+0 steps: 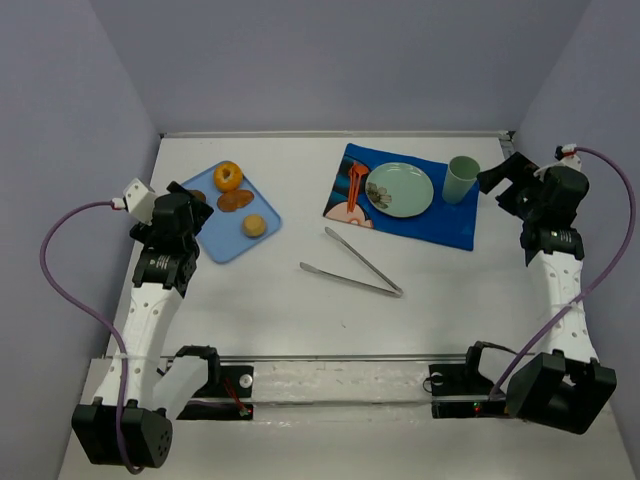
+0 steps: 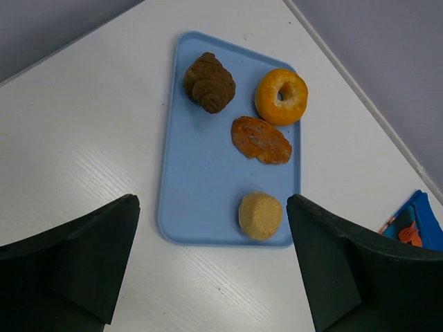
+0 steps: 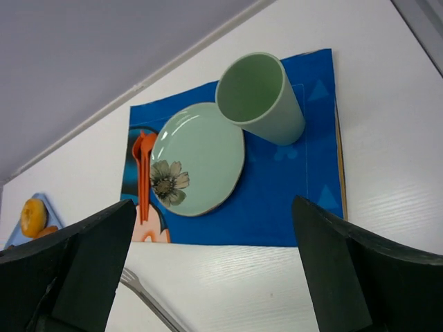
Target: Place the bread
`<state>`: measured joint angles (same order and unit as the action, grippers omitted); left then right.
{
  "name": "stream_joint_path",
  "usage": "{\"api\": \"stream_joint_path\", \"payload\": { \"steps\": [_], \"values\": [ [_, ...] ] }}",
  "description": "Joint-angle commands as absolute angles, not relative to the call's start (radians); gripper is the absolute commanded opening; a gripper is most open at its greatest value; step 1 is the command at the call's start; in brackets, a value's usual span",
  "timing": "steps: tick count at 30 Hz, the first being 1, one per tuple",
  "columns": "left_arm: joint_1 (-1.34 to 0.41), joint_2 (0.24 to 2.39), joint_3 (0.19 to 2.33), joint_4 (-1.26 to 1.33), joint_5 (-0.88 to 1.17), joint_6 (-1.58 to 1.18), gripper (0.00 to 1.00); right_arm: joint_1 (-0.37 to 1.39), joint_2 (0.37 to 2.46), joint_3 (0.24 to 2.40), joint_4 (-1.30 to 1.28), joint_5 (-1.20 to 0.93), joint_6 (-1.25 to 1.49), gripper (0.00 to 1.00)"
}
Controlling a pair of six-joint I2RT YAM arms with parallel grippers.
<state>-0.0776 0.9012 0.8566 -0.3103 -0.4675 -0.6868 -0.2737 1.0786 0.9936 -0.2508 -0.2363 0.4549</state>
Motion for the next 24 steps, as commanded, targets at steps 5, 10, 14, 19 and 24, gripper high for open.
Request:
{"api": "stream_joint_path", "payload": {
  "steps": [5,10,14,19,24],
  "values": [
    [-0.083,0.896,0.851,-0.245,-0.457,-0.657,0.99,-0.276,1.023,0.966,-0.072,-0.409,0.528,1.0],
    [-0.083,0.9,0.838,-0.224,-0.439,-0.649,0.99,-0.145,1.014,0.997,-0.138,-0.458,0.352,1.0],
    [-0.083,0.926,0.833,-0.192,-0.423,-0.632,0.99,0.256,1.04,1.066,-0.307,-0.109,0.13,1.0],
    [-0.083,0.956,0.839,-0.187,-0.43,-0.614,0.99,0.524,1.25,1.106,-0.523,0.047,-0.069,1.0],
    [-0.083,0.96,0.831,-0.175,-0.403,-0.595,0.99,0.595,1.391,1.068,-0.598,0.085,-0.267,1.0]
  ]
}}
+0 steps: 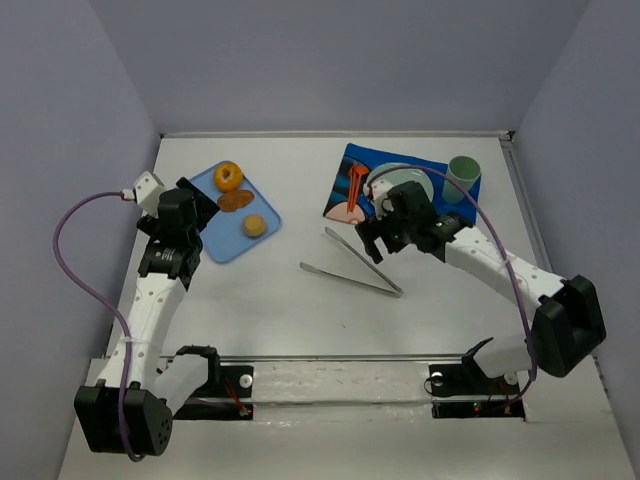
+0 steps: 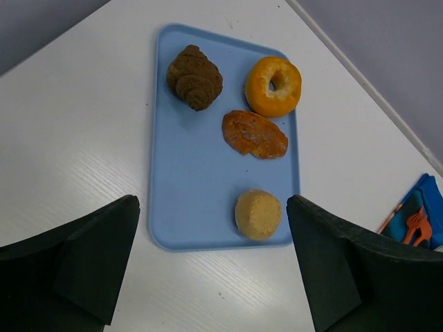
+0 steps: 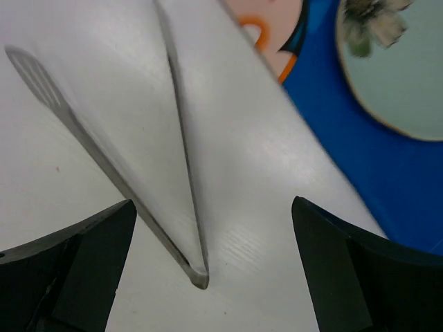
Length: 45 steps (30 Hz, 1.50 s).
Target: Place the bread
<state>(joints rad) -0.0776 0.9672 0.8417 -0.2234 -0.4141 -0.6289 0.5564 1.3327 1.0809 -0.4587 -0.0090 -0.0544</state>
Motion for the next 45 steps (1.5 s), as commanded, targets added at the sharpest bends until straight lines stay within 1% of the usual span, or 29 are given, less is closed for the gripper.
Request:
{"api": "stream_joint_path", "payload": {
  "steps": [1,5,7,15,19,25,29,30,32,33,35,36,38,39,43,45],
  "values": [
    [-0.083,0.956,0.828,-0.175,-0.406,-0.597,0.99,0.607,1.397,1.046,-0.603,0.063,-0.288,1.0],
    [-0.083,0.945,0.815,-0.164,-0.413,-0.598,0.99,0.617,1.422,1.02,-0.623,-0.118,-0.391,1.0],
    [-0.083,0.945,0.81,-0.158,-0.414,-0.598,0.99,0.626,1.439,1.016,-0.626,-0.164,-0.411,1.0],
    [-0.083,0.969,0.819,-0.156,-0.402,-0.589,0.99,0.644,1.566,1.02,-0.638,-0.198,-0.434,1.0],
    [-0.083,0.963,0.818,-0.156,-0.405,-0.588,0.99,0.644,1.624,1.048,-0.615,-0.152,-0.437,1.0],
    [-0.083,0.963,0.813,-0.153,-0.413,-0.587,0.99,0.653,1.739,1.08,-0.509,-0.156,-0.442,1.0],
    [-0.083,0.979,0.816,-0.153,-0.419,-0.589,0.99,0.664,1.767,1.072,-0.431,-0.187,-0.436,1.0],
    [-0.083,0.98,0.816,-0.153,-0.42,-0.589,0.99,0.664,1.775,1.072,-0.43,-0.205,-0.44,0.87],
    [-0.083,0.986,0.819,-0.159,-0.42,-0.586,0.99,0.673,1.784,1.072,-0.433,-0.224,-0.436,0.73],
    [-0.083,0.988,0.821,-0.161,-0.423,-0.587,0.99,0.686,1.784,1.062,-0.436,-0.201,-0.436,0.6],
    [-0.083,0.985,0.821,-0.163,-0.429,-0.591,0.99,0.696,1.773,1.054,-0.434,-0.169,-0.428,0.45],
    [-0.083,0.983,0.819,-0.163,-0.433,-0.591,0.99,0.696,1.766,1.055,-0.439,-0.158,-0.422,0.29],
    [-0.083,0.977,0.816,-0.16,-0.43,-0.592,0.99,0.696,1.738,1.071,-0.439,-0.163,-0.423,0.09],
    [-0.083,0.974,0.816,-0.16,-0.426,-0.592,0.99,0.696,1.711,1.075,-0.428,-0.182,-0.431,0.07],
    [-0.083,0.948,0.808,-0.163,-0.419,-0.589,0.99,0.718,1.643,1.106,-0.379,-0.178,-0.442,0.07],
    [-0.083,0.924,0.801,-0.16,-0.417,-0.595,0.99,0.718,1.589,1.134,-0.327,-0.137,-0.382,0.07]
  ]
}}
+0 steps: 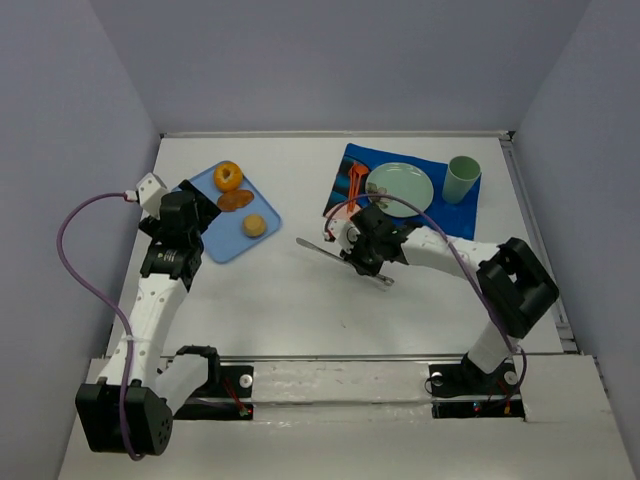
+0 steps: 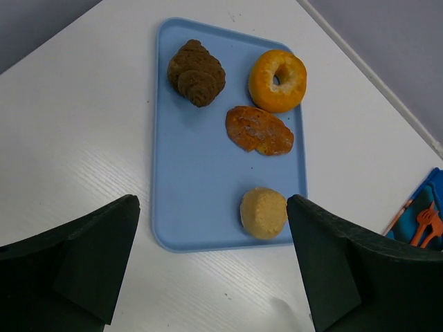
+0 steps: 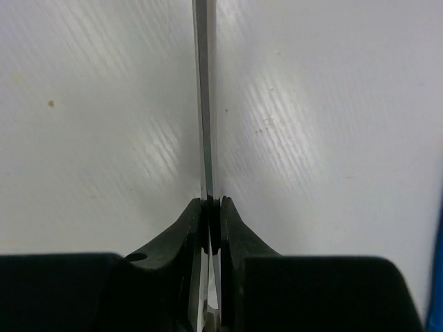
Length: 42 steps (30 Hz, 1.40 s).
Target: Place the bread
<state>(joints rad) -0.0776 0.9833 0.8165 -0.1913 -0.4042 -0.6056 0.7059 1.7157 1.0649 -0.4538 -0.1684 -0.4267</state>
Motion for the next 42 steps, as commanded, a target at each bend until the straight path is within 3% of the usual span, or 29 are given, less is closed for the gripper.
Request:
{"api": "stream_joint_path", "payload": {
  "steps": [1,8,11,14,15,19,33,42],
  "values": [
    [-0.083,0.916,0.799,-0.161,-0.416,-0.597,0.99,0.718,1.573,1.144,-0.302,-0.117,-0.355,0.07],
    [-0.083,0.881,0.796,-0.161,-0.407,-0.606,0.99,0.718,1.526,1.27,-0.229,-0.061,-0.128,0.07],
    [-0.083,0.884,0.804,-0.164,-0.403,-0.607,0.99,0.718,1.539,1.331,-0.244,-0.136,-0.077,0.07],
    [-0.083,0.885,0.811,-0.173,-0.4,-0.604,0.99,0.718,1.558,1.39,-0.281,-0.187,-0.043,0.13],
    [-0.083,0.885,0.811,-0.176,-0.406,-0.606,0.99,0.718,1.562,1.397,-0.297,-0.201,-0.049,0.23],
    [-0.083,0.881,0.808,-0.178,-0.41,-0.611,0.99,0.718,1.574,1.43,-0.345,-0.236,-0.058,0.36],
    [-0.083,0.882,0.804,-0.184,-0.423,-0.612,0.99,0.718,1.623,1.509,-0.431,-0.264,-0.074,0.47],
    [-0.083,0.888,0.799,-0.186,-0.429,-0.617,0.99,0.756,1.796,1.637,-0.462,-0.269,-0.086,0.54]
  ]
}}
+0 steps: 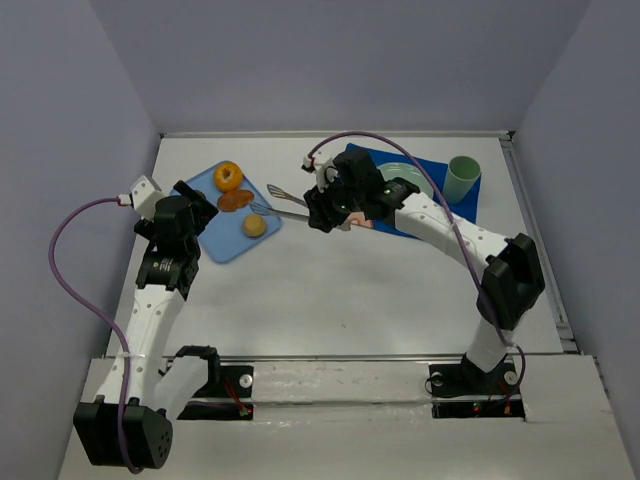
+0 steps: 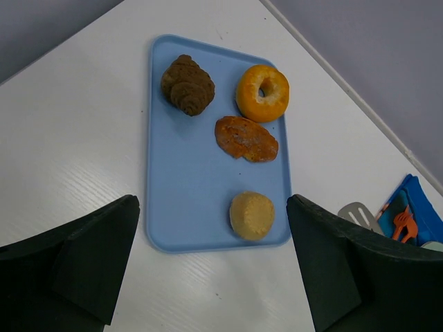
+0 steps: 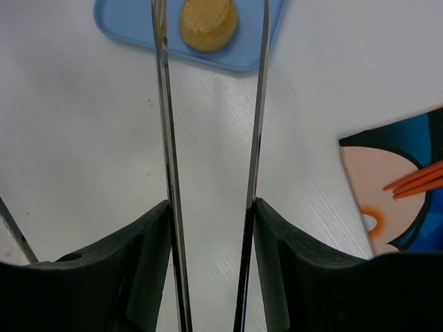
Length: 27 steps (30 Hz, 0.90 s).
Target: Place the bread
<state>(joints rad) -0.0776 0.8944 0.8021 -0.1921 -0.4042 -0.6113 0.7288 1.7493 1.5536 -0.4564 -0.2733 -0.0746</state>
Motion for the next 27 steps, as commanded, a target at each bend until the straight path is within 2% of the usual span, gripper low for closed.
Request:
{"api": "stream_joint_path", "payload": {
  "steps": [1,21,24,26,27],
  "values": [
    [-0.083,0.888,0.798,-0.186,-0.431,-0.617,0.99,0.756,1.811,1.649,-0.463,-0.256,-0.084,0.55],
    [-0.083,0.908,0.796,-0.195,-0.453,-0.618,0.99,0.802,2.112,1.894,-0.583,-0.221,-0.138,0.59],
    [-0.083,0.907,0.798,-0.196,-0.454,-0.62,0.99,0.813,2.128,1.919,-0.601,-0.245,-0.143,0.56],
    [-0.083,0.905,0.796,-0.198,-0.456,-0.62,0.99,0.813,2.125,1.928,-0.609,-0.256,-0.14,0.49],
    [-0.083,0.904,0.796,-0.199,-0.457,-0.621,0.99,0.813,2.12,1.93,-0.611,-0.256,-0.132,0.41]
  ]
}}
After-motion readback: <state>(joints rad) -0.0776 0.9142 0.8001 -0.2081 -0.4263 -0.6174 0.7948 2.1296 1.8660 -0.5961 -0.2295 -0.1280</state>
